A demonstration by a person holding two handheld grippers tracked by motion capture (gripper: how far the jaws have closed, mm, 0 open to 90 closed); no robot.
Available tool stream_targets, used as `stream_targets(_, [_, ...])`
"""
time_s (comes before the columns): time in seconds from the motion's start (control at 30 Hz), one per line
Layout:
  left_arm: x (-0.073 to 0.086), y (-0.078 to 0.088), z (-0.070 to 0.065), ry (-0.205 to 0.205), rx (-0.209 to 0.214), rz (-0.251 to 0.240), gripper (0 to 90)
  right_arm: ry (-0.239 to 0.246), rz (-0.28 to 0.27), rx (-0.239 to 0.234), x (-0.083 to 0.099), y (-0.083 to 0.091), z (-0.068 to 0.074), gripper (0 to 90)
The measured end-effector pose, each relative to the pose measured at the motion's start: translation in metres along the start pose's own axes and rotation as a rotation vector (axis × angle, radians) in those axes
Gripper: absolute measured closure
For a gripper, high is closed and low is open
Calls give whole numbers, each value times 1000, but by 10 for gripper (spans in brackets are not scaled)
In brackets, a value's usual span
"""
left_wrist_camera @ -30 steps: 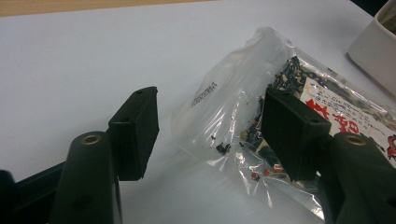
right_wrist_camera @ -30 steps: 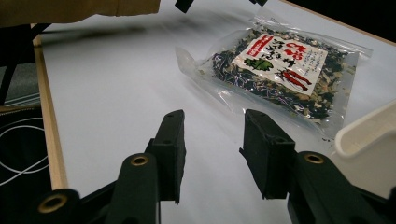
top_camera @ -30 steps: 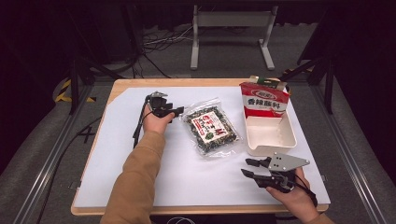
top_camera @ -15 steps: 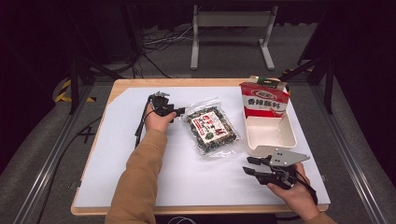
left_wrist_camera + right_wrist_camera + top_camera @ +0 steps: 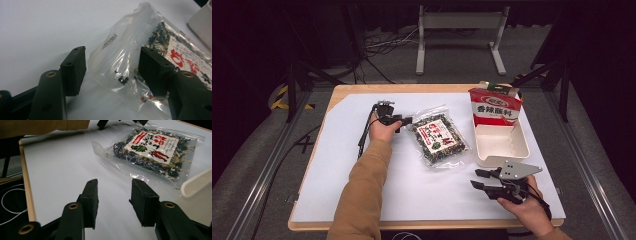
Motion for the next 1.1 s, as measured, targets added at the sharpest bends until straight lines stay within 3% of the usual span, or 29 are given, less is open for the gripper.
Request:
stream_targets(0.13, [1, 1, 1, -19, -27, 17, 506, 6, -2, -1, 0, 0, 1, 560])
stream_targets(0.23, [1, 2, 0, -12, -38, 19, 564, 14, -2, 3, 0, -1, 1, 553])
stream_targets(0.43, [1, 6, 1, -42, -76, 35, 746, 21, -2, 8, 1, -1, 1, 549])
stream_targets(0.67, [-1, 9, -2, -60, -71, 12, 871, 31, -5, 17, 1, -1, 1, 536])
stream_targets(0.97, [-4, 17, -6, -84, -61, 4, 900, 35, -10, 22, 1, 0, 0, 536])
stream_targets(1.1, [-5, 26, -10, -120, -44, 8, 900, 37, -14, 27, 1, 0, -1, 537])
Point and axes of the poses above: each handheld gripper's, and its own axes: y roughly backward along the jaws, x roughly out of its underside, z roughly to its left, the point moved 7 cm from there along -y, roughly forward along the jaws
